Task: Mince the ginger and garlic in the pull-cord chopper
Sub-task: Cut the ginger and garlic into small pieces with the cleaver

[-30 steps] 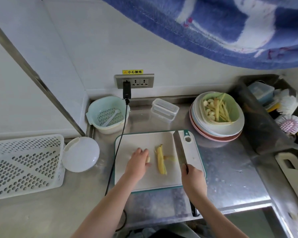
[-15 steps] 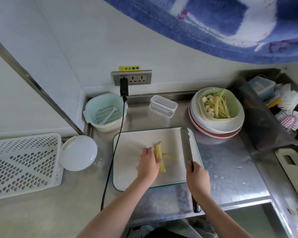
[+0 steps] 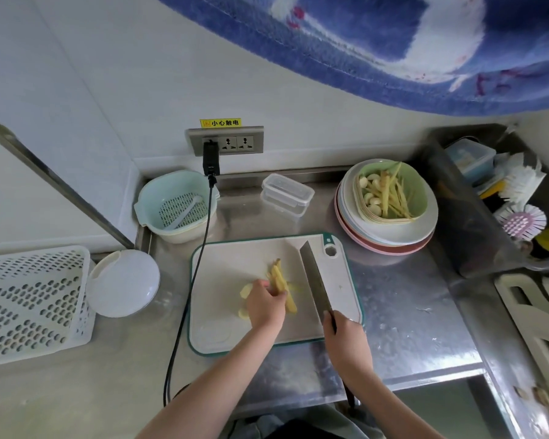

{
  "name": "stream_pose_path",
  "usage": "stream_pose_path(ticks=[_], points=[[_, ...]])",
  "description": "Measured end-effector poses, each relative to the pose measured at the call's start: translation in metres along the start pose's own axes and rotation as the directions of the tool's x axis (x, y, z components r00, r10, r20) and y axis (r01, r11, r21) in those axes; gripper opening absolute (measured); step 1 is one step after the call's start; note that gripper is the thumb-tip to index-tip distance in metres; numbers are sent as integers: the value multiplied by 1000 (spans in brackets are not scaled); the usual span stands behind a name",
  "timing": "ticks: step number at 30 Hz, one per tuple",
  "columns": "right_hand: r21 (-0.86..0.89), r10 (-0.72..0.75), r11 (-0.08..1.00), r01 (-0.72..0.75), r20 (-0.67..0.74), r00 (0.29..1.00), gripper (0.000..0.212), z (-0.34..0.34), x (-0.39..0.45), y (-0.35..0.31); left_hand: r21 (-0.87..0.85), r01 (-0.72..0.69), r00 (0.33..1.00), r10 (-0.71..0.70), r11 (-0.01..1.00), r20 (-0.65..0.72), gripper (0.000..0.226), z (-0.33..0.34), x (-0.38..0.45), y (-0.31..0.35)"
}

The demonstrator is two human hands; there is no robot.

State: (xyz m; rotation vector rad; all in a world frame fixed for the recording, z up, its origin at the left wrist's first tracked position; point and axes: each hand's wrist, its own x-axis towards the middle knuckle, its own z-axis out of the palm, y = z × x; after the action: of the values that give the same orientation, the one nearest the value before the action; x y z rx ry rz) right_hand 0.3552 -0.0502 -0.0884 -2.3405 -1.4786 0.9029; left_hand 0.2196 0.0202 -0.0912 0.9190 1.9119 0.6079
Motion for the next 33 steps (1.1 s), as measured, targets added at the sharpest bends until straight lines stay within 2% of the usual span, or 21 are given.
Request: stream_pose_path(ticks=[4,9,12,16,21,27,31,33], points=[[-5,-55,998,56,66,996,32,5,-7,1,-23,-18,1000,19,1000,15,35,8,-3,5],[211,17,977,-32,73,997,36,0,-3,0,44,-105,994,105,994,-3,36,12,3,0],[299,78,951,-71,-12,997,37,-10,2,9,199,-180,983,183,963,2,51,19,1,-1],[415,178,897,-150,-29,984,38,-24,10,18,494,-284,947,322,822,10,76,35,-2,-1],[396,179,902,-172,18,984,37,-31,9,28,528,-325,932,361,785,37,63,43,4,-7],[390,133,910,-140,44,990,36,-34,9,24,412,-422,893,450,808,32,54,46,8,-12],[372,101,922,-105,31,994,36,-37,17,18,430,-437,894,435,790,108,54,40,13,-9],[352,99,931,-97,14,995,37,-38,24,14,441,-492,864,482,750,145,51,36,18,-7]])
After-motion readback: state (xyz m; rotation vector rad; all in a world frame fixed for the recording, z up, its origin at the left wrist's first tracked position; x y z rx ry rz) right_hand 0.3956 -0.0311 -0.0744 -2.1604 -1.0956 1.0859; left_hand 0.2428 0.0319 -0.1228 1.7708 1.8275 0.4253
